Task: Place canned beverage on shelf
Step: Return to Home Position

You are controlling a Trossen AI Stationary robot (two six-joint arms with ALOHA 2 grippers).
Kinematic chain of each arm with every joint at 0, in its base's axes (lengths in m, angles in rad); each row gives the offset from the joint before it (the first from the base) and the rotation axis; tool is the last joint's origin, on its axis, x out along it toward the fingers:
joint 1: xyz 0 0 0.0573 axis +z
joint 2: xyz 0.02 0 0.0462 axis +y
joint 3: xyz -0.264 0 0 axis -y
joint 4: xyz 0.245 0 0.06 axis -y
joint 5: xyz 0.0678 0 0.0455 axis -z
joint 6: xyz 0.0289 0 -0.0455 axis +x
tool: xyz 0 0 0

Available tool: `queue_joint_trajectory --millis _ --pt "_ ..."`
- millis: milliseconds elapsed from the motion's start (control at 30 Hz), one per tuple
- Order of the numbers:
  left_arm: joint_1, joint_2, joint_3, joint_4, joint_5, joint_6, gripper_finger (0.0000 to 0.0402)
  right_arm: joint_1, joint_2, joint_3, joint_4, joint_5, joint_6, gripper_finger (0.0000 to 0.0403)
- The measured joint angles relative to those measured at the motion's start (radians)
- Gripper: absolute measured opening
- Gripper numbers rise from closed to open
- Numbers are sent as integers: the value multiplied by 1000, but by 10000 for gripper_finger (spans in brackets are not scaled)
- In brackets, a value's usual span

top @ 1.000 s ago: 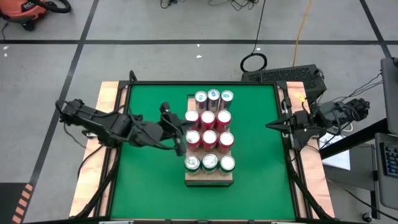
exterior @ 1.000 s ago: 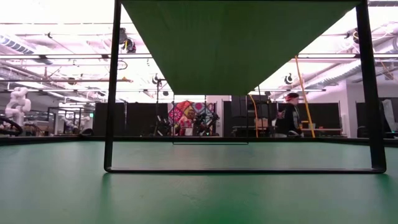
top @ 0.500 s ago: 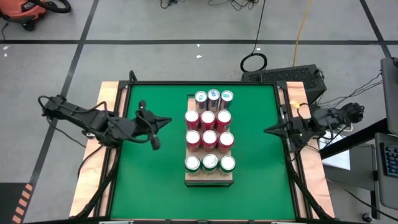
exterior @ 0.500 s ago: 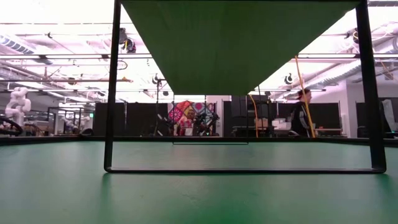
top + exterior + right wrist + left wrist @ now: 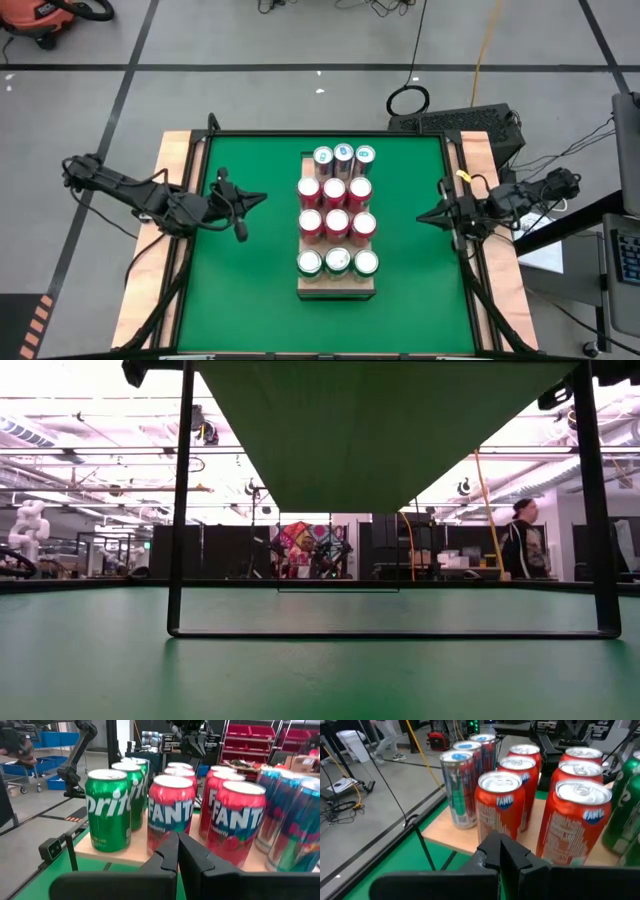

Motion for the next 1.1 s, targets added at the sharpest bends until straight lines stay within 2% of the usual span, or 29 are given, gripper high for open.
queue_joint_trajectory --millis 133,367,600,800,1100 --pt "0 -40 -71 12 49 -6 0 0 -21 -39 19 1 16 0" --pt "0 -140 -167 61 77 16 0 0 -32 -133 131 -25 62 0" --pt "0 -264 -267 96 178 19 0 0 -33 -206 180 -28 89 0" --pt "0 -348 -321 97 229 27 0 0 -33 -274 274 -77 117 0" --pt "0 -445 -433 182 248 46 0 0 -33 -342 347 -77 148 0"
